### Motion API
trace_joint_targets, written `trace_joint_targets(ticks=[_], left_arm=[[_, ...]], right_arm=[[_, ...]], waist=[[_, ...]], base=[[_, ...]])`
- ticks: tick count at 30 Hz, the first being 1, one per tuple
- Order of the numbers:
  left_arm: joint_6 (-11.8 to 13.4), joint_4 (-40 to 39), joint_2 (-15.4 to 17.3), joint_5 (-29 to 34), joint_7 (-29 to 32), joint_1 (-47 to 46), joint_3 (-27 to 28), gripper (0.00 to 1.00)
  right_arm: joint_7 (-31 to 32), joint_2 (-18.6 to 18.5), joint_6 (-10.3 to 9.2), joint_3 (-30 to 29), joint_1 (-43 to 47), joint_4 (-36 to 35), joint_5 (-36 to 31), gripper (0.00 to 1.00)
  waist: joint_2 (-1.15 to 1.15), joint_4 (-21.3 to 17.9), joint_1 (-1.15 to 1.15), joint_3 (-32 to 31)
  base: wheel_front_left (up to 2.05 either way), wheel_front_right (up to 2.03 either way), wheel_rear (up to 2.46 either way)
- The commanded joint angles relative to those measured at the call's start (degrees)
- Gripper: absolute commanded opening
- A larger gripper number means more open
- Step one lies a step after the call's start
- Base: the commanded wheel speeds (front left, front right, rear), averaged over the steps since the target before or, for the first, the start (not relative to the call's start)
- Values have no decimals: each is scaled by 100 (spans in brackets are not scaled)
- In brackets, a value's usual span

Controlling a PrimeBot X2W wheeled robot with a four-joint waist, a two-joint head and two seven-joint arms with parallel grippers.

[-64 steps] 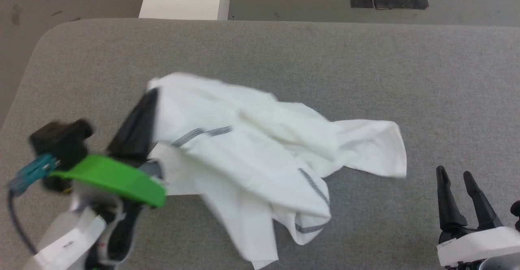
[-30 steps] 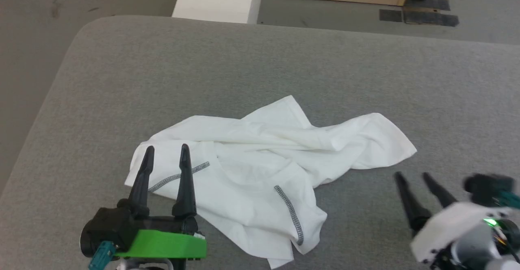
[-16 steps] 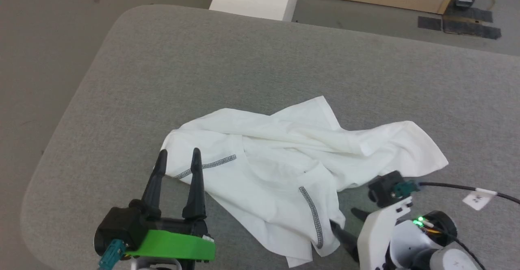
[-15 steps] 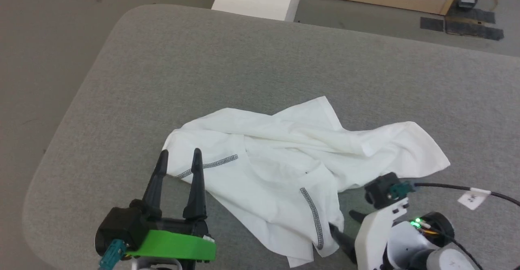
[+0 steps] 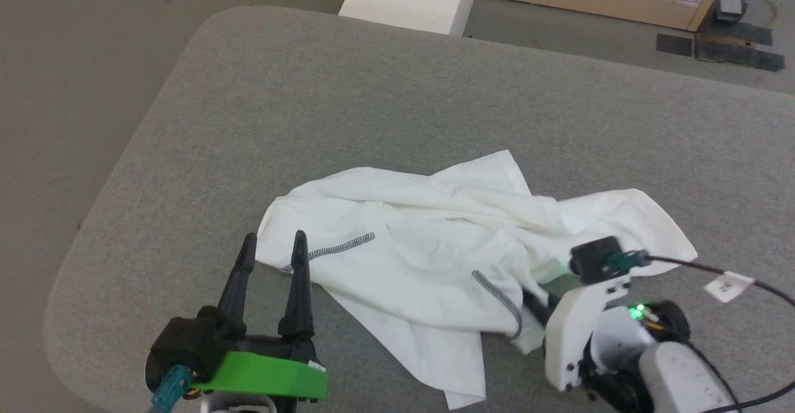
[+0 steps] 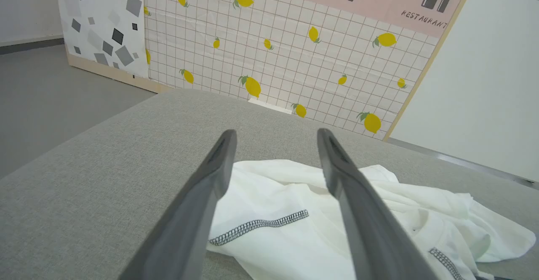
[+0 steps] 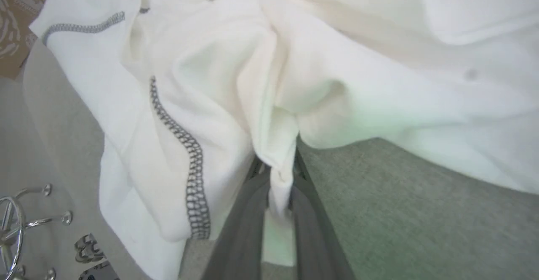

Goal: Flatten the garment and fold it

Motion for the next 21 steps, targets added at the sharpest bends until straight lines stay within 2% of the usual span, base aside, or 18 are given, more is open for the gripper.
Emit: trace_joint_targets(ticks=[1, 6, 12, 17, 21], left_arm=[[-34, 21, -32, 59, -20, 55, 18, 100], [-64, 44, -46, 80, -20, 78, 56, 100], [-96, 72, -56, 123, -20, 59, 78, 100], [-111, 106, -62, 133, -20, 27, 48, 100], [-128, 154, -66, 136, -20, -41, 14, 100]], right_arm=[[-107, 6, -9, -134, -138, -44, 25, 0], [-266, -60, -9, -879, -254, -655, 147, 0], [-147, -350, -9, -2312, -303, -1902, -47, 0], [124, -253, -9, -3502, 236, -2761, -320, 0], [214, 110, -9, -4015, 957, -2729, -282, 0]], waist=[[0, -90, 0, -47], [0, -360, 0, -122], [0, -768, 0, -164], [0, -1021, 0, -88], [0, -1102, 0, -4]], base=[[0, 0, 0], [0, 0, 0], [0, 0, 0], [0, 0, 0], [0, 0, 0]])
